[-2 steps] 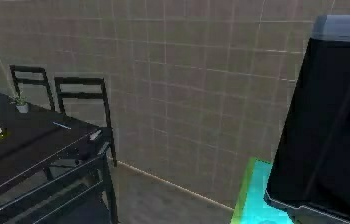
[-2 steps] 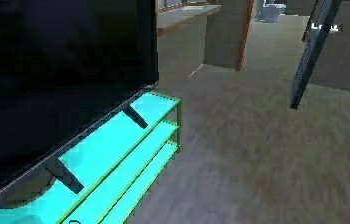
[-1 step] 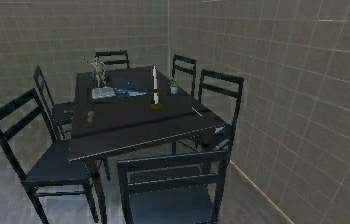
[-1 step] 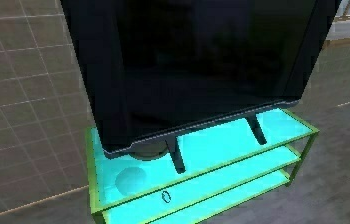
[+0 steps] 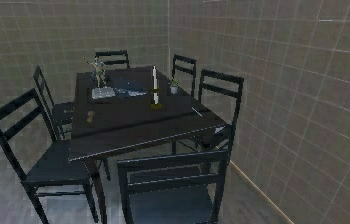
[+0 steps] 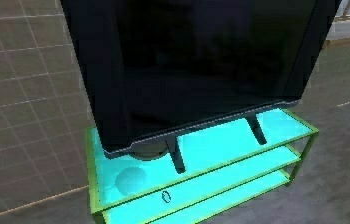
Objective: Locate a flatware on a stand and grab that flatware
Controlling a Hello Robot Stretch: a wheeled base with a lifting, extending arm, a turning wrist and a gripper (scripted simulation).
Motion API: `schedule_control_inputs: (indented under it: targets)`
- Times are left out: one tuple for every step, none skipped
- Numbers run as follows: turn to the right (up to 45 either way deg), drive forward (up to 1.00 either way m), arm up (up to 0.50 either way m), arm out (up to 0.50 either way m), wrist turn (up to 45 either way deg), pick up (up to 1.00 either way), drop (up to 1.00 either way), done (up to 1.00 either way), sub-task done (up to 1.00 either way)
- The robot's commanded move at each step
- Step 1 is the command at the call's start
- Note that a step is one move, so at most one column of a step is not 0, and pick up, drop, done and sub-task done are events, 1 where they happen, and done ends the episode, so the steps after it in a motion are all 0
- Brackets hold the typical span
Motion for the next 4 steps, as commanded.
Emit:
schedule_control_inputs:
  targets:
    - [0.0, 0.00, 0.20, 0.00, 0.0, 0.00, 0.00, 0.00, 0.00]
    - [0.0, 0.00, 0.00, 0.50, 0.0, 0.00, 0.00, 0.00, 0.00]
    - [0.0, 0.00, 0.00, 0.00, 45.0, 0.00, 0.00, 0.00, 0.00]
    - [0.0, 0.00, 0.00, 0.00, 45.0, 0.00, 0.00, 0.00, 0.00]
